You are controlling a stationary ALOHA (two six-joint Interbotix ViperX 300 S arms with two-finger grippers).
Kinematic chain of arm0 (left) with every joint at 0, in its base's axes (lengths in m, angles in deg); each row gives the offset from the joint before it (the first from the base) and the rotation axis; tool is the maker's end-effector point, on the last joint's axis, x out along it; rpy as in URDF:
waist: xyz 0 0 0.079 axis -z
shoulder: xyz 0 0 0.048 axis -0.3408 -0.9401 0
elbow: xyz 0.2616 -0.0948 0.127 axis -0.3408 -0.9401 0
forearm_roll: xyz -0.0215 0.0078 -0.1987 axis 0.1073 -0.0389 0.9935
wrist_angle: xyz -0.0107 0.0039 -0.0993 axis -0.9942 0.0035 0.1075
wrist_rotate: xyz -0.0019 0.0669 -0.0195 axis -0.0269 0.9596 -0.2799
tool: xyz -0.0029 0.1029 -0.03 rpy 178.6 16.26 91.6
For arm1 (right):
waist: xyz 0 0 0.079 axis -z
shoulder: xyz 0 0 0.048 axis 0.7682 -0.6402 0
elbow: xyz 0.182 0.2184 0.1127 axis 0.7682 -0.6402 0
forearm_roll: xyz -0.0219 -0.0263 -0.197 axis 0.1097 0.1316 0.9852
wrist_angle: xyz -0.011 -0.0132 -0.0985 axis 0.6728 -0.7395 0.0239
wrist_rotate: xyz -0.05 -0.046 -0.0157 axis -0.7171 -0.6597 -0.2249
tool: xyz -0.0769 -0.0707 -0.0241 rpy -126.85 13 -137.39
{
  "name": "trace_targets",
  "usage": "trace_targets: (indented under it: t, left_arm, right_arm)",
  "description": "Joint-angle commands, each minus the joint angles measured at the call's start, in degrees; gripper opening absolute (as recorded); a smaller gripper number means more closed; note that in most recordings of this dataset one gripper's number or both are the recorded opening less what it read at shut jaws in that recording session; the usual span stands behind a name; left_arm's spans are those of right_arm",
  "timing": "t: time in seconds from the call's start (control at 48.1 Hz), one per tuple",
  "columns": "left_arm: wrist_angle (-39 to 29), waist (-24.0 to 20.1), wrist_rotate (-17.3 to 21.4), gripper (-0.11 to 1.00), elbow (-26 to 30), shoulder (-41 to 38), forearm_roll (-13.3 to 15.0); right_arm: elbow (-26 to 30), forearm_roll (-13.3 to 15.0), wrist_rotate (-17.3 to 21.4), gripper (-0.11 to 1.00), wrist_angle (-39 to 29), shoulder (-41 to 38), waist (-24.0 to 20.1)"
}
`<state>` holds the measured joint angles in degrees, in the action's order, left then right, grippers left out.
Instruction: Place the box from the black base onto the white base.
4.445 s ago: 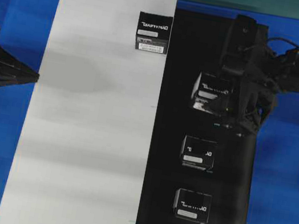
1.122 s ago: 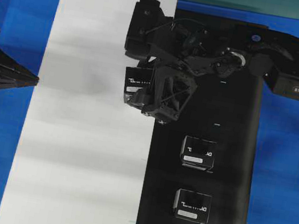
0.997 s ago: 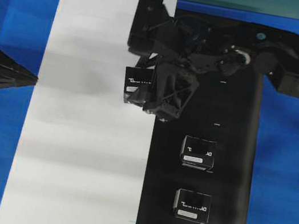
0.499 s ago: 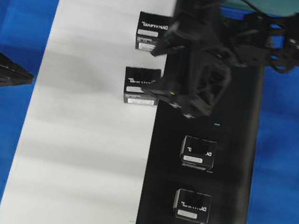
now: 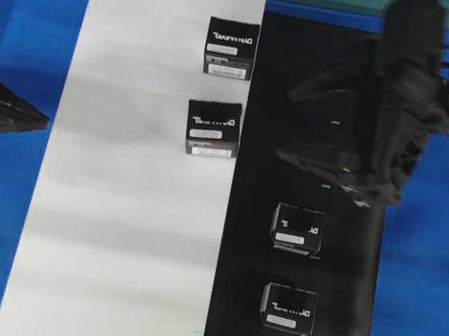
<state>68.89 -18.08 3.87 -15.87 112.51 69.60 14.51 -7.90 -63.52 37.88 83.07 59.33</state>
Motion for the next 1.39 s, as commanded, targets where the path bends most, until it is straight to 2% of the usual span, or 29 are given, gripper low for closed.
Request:
trace_targets:
  t: [0.0,0.332,0.582,0.852,1.371]
  left_arm:
    - [0.26,0.09,-0.09,-0.01,1.49,-0.53,-0.09]
    - [0.26,0.09,-0.09,-0.01,1.32,-0.09,-0.09]
    - [0.53,0.88,-0.18,-0.01,1.23,-0.09,-0.18]
    - [0.62,1.67,-0.18,-0.01,1.23,-0.09,-0.18]
    - [0.70,2.29,-0.18,-0.01,1.14,-0.26,-0.18]
  right_arm:
    - [-2.46,-0.09,0.00,0.99,2.02,3.25,-0.26]
    - [-13.27,-0.18,0.18,0.99,2.72,14.15,-1.67]
    - [-19.34,-0.09,0.18,0.99,2.81,22.68,-3.52]
    - [-22.85,-0.18,0.26,0.99,3.60,30.67,-5.80]
    - [-26.72,-0.18,0.44,0.99,3.60,35.24,-6.15]
